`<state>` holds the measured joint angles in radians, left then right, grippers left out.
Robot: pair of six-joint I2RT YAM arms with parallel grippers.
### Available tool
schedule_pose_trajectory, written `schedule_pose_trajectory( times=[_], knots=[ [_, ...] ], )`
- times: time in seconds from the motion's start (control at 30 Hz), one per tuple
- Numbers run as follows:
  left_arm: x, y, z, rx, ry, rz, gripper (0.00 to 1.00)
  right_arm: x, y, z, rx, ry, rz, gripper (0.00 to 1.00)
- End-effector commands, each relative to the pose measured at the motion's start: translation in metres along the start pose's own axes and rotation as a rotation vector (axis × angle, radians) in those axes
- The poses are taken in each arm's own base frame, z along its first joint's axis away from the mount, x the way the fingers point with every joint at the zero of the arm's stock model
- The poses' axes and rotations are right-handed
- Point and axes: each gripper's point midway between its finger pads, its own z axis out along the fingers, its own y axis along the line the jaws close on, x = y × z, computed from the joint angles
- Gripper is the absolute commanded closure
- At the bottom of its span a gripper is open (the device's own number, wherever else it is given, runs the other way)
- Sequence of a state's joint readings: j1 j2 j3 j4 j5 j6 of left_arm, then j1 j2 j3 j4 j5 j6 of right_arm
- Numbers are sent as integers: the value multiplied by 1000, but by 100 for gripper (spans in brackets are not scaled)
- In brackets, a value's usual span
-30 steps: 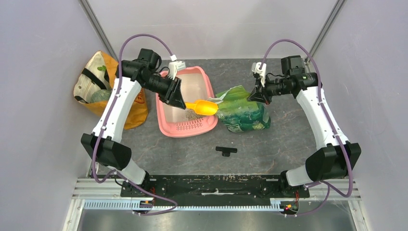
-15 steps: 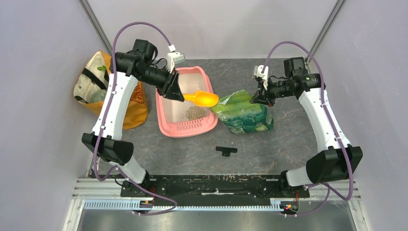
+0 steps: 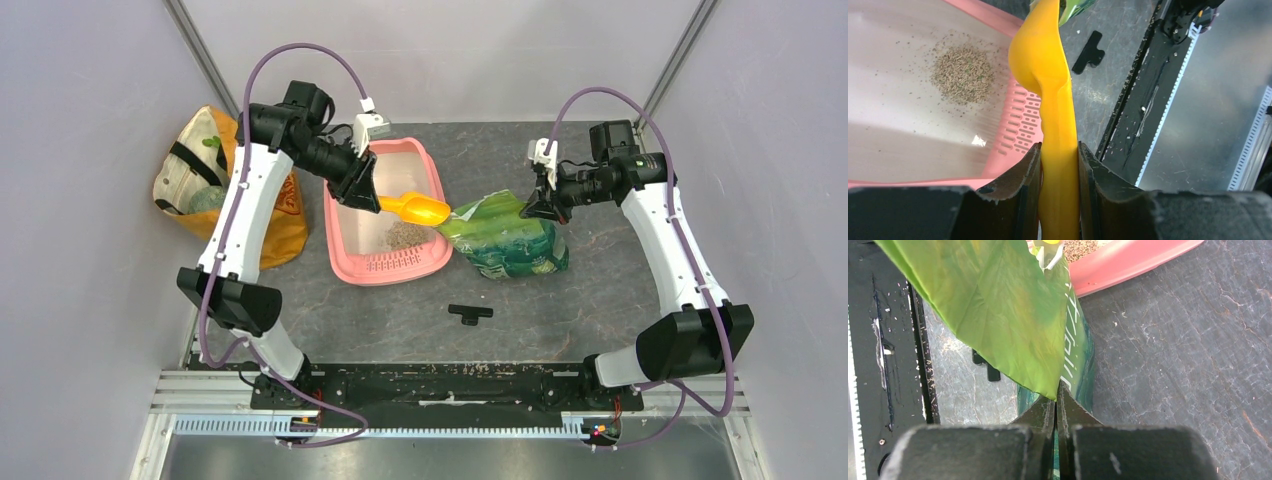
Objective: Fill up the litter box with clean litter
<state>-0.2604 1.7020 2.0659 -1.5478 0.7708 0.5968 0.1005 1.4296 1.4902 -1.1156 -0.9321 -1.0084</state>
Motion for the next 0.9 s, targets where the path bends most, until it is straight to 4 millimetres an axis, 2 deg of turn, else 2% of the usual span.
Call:
schedule_pose_trajectory(
  times=[0.0, 0.13, 0.4, 0.5, 0.67, 0.73, 0.87],
  knots=[
    [-4, 10, -1, -39, 3, 86, 98, -24, 6, -10, 2, -66, -73, 100],
    [-1, 12, 7, -22, 31, 97, 98, -25, 6, -9, -2, -68, -72, 100],
    [3, -17, 44, 108, 123, 66, 98, -24, 6, -10, 0, -65, -74, 100],
    [-8, -18, 60, 117, 115, -59, 98, -22, 6, -10, 4, -59, -75, 100],
    [-17, -3, 94, 52, 172, -479, 98, -20, 7, -11, 12, -49, -77, 100],
    [-16, 2, 103, -24, 164, -549, 98, -20, 6, -11, 13, -47, -77, 100],
    [-11, -4, 120, -60, 194, -693, 98, -19, 4, -11, 15, -43, -77, 100]
  ],
)
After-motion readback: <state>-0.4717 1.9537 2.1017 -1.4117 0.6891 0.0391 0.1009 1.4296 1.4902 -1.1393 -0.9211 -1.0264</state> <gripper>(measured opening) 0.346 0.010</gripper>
